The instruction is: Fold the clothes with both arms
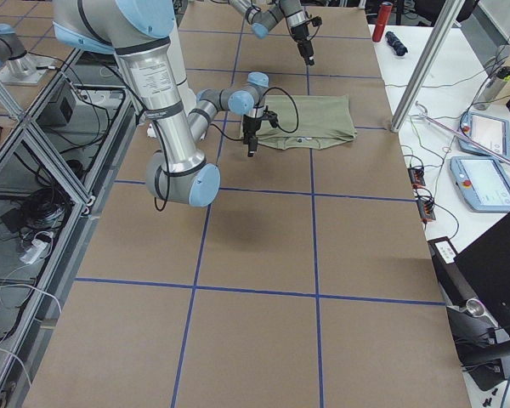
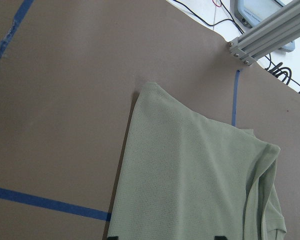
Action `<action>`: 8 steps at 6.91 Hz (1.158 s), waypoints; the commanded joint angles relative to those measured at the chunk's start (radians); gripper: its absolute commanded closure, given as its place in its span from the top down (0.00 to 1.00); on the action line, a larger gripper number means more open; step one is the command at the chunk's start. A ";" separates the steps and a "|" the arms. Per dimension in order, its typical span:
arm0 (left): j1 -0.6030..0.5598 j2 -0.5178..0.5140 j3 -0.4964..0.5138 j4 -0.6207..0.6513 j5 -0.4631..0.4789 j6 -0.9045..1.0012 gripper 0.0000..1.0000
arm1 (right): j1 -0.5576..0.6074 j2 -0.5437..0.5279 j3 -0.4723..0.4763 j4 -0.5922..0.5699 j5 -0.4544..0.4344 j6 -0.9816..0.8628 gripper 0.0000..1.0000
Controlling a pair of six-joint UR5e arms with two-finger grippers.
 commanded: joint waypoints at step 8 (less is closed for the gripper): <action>-0.003 0.065 -0.097 0.000 -0.057 -0.005 0.71 | 0.056 0.332 -0.321 0.098 -0.030 -0.018 1.00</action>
